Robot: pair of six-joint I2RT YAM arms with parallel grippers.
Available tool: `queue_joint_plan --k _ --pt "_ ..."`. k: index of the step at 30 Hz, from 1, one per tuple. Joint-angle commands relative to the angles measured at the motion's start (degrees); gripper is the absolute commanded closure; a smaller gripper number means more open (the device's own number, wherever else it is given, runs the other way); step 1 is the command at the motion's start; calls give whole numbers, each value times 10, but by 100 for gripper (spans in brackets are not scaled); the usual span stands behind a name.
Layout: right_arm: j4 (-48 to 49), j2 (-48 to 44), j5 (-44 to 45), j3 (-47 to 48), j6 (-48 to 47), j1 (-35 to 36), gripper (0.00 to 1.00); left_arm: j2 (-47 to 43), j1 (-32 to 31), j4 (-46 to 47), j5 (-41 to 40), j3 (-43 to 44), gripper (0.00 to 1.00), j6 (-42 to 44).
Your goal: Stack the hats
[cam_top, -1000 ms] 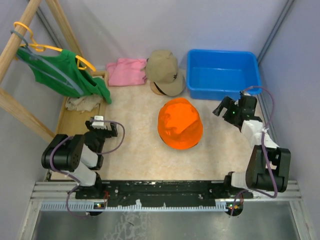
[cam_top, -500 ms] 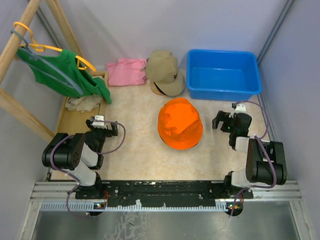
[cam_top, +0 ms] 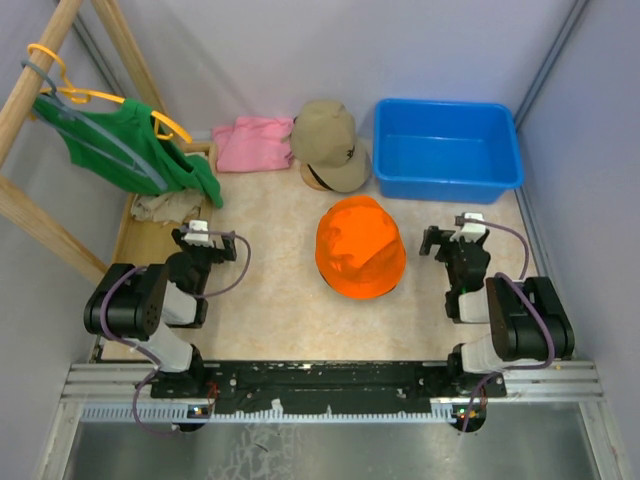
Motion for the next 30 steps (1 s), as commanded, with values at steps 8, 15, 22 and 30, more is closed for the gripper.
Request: queue_joint_plan --k 8,15,22,30 --pt "32 1 76 26 -39 27 1 -9 3 -66 0 44 1 -2" --pt "35 0 63 25 -44 27 1 -8 3 -115 -6 70 1 -4" --pt "33 1 55 26 -46 27 1 -8 3 -115 -7 69 1 -4" --pt "33 1 54 26 -46 27 1 -8 3 -115 -6 69 1 -4"
